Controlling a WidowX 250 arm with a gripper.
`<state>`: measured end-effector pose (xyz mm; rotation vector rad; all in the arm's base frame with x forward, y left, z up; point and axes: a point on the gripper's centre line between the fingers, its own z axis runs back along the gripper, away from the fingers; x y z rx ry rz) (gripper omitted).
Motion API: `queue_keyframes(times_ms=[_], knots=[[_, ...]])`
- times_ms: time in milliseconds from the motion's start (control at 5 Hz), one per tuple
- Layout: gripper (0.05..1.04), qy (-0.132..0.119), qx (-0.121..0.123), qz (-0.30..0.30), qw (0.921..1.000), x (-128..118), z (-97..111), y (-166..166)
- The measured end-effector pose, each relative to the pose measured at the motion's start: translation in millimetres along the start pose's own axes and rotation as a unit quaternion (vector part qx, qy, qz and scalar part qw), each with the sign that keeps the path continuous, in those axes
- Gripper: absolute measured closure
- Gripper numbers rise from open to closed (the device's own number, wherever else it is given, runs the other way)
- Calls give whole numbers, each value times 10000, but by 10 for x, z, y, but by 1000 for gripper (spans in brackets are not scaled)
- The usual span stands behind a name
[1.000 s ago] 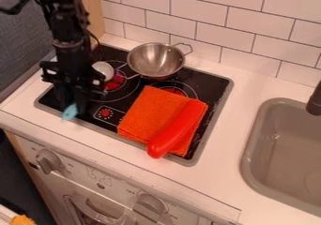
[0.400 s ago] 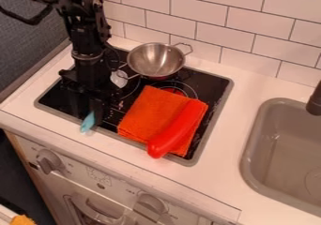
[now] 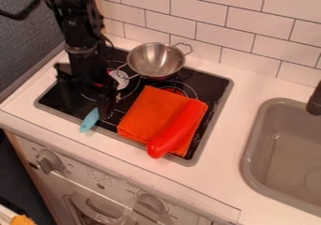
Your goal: Putting the spoon on the left side of the orange cloth.
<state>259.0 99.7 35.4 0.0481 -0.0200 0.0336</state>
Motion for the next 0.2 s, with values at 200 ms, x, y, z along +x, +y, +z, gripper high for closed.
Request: queue_keyframes(times_ms=[200], knots=[[84,-259,-8,-71,9996,24,122,-34]])
